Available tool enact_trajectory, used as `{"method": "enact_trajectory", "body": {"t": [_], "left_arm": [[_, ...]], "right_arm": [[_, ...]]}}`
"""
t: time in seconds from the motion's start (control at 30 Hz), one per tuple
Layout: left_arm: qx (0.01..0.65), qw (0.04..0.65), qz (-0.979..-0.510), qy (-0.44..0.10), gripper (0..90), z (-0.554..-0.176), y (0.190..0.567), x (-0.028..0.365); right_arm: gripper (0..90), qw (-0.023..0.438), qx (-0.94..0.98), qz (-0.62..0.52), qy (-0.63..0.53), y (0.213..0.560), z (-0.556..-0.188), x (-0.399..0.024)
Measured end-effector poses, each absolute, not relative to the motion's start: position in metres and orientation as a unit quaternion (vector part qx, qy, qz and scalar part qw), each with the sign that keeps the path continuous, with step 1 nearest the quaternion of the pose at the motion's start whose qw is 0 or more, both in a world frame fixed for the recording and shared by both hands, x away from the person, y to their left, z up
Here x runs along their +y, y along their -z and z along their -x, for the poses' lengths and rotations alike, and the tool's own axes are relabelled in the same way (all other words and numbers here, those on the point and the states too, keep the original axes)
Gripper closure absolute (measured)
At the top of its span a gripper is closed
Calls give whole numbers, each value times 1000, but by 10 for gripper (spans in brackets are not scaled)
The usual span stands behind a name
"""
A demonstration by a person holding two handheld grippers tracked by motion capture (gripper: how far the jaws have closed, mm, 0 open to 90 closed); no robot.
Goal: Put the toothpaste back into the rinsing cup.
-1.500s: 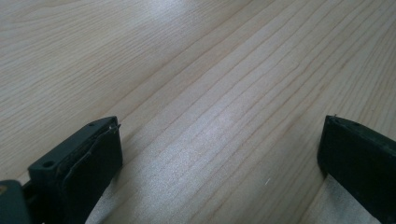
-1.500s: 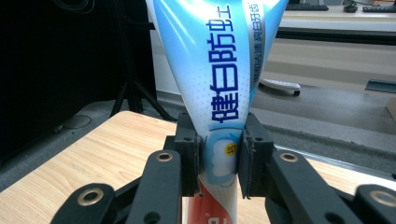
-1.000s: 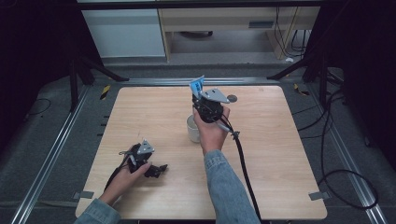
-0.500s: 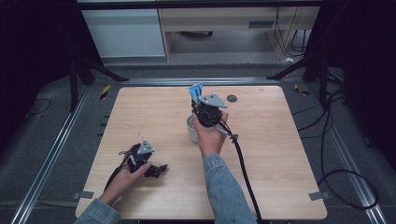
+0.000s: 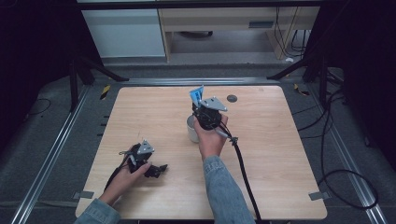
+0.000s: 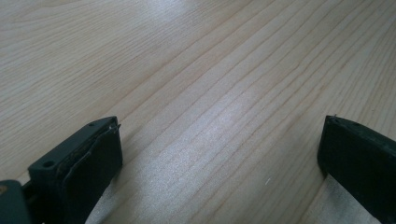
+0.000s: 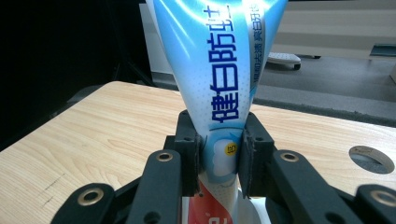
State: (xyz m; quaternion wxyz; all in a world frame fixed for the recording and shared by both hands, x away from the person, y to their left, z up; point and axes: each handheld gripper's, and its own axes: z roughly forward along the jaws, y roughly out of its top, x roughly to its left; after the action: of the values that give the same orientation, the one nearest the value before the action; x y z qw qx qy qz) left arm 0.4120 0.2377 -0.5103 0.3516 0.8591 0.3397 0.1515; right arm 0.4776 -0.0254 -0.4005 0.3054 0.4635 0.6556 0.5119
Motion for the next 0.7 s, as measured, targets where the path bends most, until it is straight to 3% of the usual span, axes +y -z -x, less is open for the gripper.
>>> {"method": "enact_trajectory", "body": {"t": [0.7], "left_arm": [[339,351,-859,-151,0,-412,510,238]], "right_arm": [[726,294,654,-473,-512,415,-476,-24]]}}
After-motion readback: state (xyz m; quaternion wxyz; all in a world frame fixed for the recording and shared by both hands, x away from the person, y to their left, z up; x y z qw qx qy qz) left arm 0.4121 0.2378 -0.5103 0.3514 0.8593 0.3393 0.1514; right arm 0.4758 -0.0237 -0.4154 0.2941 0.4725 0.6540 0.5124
